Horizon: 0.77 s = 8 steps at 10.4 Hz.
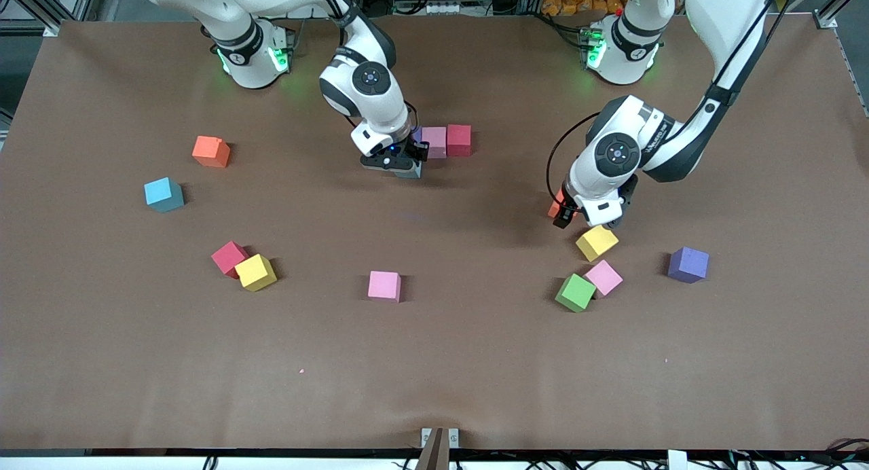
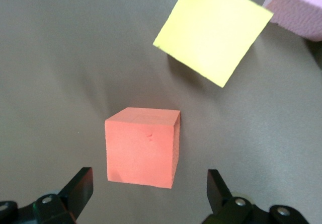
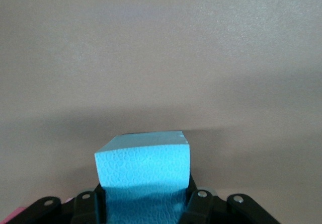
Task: Arrange 11 blocks into digit 3
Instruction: 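Grasp the orange cube with the left gripper and lift it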
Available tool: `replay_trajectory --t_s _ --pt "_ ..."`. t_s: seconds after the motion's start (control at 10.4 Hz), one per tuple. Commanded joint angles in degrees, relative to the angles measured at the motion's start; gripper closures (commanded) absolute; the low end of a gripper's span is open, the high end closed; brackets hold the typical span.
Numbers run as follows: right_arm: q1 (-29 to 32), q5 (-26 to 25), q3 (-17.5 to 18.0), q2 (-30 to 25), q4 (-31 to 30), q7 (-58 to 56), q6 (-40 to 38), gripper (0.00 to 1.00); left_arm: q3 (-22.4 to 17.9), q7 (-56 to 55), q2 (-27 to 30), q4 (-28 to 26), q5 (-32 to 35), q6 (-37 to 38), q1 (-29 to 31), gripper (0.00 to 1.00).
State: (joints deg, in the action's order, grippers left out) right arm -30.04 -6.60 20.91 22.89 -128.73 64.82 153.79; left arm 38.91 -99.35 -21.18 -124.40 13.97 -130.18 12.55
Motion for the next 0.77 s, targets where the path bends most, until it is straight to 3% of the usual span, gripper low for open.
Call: replay_trajectory --t_s 0.0,0.67 --pt "-0.81 -1.31 -0.60 1.54 1.20 1.80 0.98 0.74 0.38 0.91 -0.96 0.47 0.27 -0.07 0.72 0.00" --pt "-3.00 -3.06 -1.48 2.07 1.11 1.88 0.81 0.71 0.29 0.83 -5.18 0.21 3.96 -2.01 2.57 0.00"
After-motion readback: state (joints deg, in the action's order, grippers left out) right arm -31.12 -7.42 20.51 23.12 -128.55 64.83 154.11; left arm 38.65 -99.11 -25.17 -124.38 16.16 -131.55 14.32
